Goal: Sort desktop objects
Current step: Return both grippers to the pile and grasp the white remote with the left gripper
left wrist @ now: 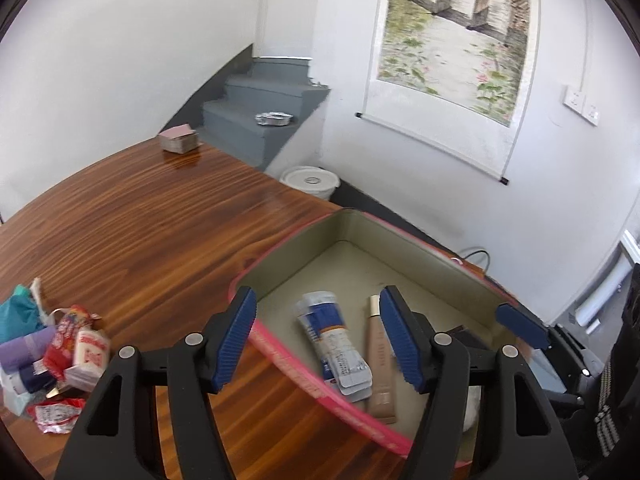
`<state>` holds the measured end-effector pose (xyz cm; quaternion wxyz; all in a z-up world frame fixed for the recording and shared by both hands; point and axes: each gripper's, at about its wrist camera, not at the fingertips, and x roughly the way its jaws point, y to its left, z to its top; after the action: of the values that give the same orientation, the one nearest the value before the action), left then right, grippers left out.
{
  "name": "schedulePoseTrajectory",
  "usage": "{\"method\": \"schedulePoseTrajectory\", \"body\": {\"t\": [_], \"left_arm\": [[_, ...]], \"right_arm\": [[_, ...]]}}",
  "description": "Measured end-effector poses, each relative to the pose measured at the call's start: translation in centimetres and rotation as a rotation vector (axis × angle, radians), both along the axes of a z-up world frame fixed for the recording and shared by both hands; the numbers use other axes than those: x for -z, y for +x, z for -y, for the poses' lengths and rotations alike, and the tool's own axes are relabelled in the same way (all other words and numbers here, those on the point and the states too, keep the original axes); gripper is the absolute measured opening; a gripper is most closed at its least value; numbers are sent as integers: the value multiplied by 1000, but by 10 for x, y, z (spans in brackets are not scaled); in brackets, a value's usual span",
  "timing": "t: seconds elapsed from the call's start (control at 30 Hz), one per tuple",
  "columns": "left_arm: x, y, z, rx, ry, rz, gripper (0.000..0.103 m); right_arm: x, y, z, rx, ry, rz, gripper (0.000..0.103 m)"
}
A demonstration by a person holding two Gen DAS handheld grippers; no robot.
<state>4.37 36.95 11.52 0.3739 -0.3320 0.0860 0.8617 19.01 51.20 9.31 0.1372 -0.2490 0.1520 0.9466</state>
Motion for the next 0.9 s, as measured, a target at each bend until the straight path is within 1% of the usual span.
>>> {"method": "schedulePoseTrajectory", "body": {"t": [0.13, 0.43, 0.8, 0.9], "left_arm": [[0, -8, 18, -46, 2, 11, 68], [-1, -22, 70, -161, -14, -12, 68], [6, -54, 168, -357, -16, 11, 68], [9, -59, 196, -402, -36, 8, 68]], "right_arm": [[-1, -3, 12, -26, 3, -4, 79], [-3, -16, 51, -121, 22, -1, 80], [2, -42, 109, -267, 32, 25, 80], [1, -49, 125, -306, 32, 31, 81]]}}
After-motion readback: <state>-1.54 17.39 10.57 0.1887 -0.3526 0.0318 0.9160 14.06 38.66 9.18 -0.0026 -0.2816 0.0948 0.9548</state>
